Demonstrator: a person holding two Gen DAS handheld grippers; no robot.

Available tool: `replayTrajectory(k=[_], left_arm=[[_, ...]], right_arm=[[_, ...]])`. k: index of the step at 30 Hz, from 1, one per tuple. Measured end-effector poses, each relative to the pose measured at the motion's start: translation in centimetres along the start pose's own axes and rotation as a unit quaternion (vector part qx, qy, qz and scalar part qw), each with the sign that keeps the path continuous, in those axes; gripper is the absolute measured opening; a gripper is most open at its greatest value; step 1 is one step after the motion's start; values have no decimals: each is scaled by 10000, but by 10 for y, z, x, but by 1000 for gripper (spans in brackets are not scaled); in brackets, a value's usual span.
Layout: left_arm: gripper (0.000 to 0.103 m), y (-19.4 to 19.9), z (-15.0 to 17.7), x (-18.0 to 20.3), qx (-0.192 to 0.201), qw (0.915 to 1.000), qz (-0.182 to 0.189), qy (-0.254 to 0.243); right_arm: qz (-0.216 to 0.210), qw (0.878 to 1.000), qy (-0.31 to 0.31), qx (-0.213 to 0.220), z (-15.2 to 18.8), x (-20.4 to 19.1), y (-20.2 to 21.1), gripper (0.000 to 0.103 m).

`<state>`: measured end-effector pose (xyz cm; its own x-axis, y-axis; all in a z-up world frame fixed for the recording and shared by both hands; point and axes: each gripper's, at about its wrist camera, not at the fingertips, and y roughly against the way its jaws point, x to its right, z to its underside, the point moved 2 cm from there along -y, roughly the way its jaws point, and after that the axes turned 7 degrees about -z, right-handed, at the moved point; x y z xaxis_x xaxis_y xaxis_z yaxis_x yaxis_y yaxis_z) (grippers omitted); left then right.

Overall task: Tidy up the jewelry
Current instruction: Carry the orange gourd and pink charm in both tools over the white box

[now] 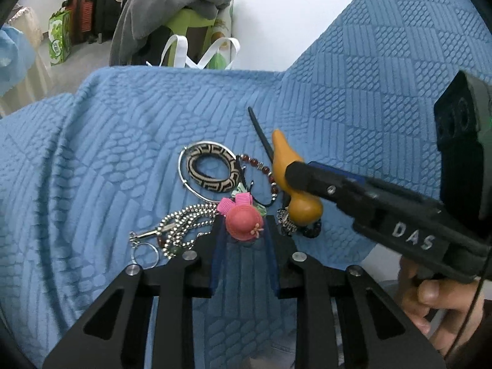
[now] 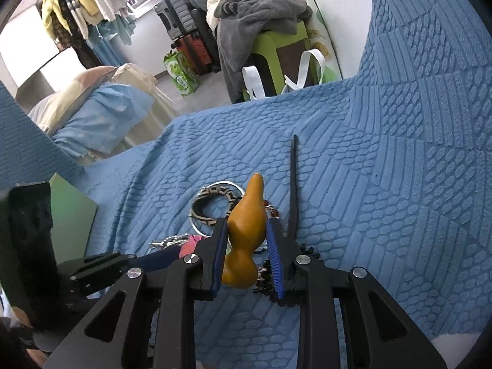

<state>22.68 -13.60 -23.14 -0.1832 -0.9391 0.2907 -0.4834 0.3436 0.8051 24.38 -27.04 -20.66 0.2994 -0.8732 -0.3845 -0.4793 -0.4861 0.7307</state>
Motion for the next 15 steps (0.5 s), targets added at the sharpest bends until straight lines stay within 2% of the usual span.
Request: replayTrajectory(k=[15], left_arm=[[26,74,6,-31,212,9995,-176,131]], right_arm=[[163,9993,344,-15,22,-57,12,23]])
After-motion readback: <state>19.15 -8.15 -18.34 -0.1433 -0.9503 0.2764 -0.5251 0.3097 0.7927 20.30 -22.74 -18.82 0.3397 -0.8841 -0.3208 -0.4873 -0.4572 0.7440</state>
